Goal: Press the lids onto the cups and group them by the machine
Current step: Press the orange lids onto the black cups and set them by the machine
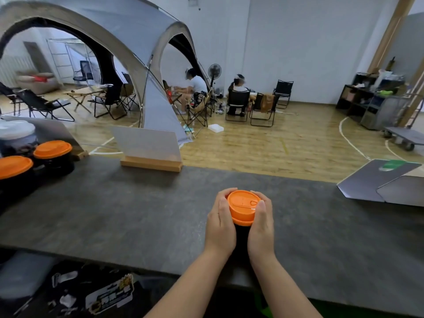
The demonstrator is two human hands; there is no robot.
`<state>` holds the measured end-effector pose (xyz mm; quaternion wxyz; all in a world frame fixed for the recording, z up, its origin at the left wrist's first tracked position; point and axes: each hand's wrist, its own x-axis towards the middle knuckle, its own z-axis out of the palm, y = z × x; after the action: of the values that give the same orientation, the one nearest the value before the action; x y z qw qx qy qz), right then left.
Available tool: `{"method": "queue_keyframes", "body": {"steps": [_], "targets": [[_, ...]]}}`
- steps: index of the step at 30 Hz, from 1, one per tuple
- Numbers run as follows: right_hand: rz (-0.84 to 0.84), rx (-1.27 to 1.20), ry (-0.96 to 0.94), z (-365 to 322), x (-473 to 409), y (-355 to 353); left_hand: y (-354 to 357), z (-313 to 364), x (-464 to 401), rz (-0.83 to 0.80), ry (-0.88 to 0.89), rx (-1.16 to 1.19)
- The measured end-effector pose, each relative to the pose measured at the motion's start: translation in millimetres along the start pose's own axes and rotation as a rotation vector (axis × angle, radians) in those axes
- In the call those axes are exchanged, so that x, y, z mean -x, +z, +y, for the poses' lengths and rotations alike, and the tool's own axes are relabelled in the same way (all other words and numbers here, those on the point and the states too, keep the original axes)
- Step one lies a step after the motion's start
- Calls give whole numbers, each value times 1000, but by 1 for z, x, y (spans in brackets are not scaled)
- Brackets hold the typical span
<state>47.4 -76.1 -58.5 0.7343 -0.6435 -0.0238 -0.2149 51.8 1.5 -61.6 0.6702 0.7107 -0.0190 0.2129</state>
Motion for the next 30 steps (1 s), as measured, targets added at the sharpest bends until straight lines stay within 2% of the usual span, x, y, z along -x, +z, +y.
{"method": "queue_keyframes", "body": {"steps": [7,10,14,17,19,23,26,30], "targets": [[18,37,-59,5,-7,1,4,-2,-1,49,47,-17],[-28,64,-47,4,-5,-3,4,1,-1,45,23,-31],[-201,157,9,-3,-8,-19,-1,5,4,49,-8,-87],[-384,253,61,-8,-19,-37,-4,7,12,218,-86,31],[-410,267,111,-9,-25,-38,-5,8,17,293,-150,141],[-391,194,114,-11,-20,-6,-24,14,18,351,-157,234],[-345,78,133,-14,-13,34,-57,19,9,397,-99,236],[-357,72,118,-14,-1,101,-112,19,-14,450,-67,204]]}}
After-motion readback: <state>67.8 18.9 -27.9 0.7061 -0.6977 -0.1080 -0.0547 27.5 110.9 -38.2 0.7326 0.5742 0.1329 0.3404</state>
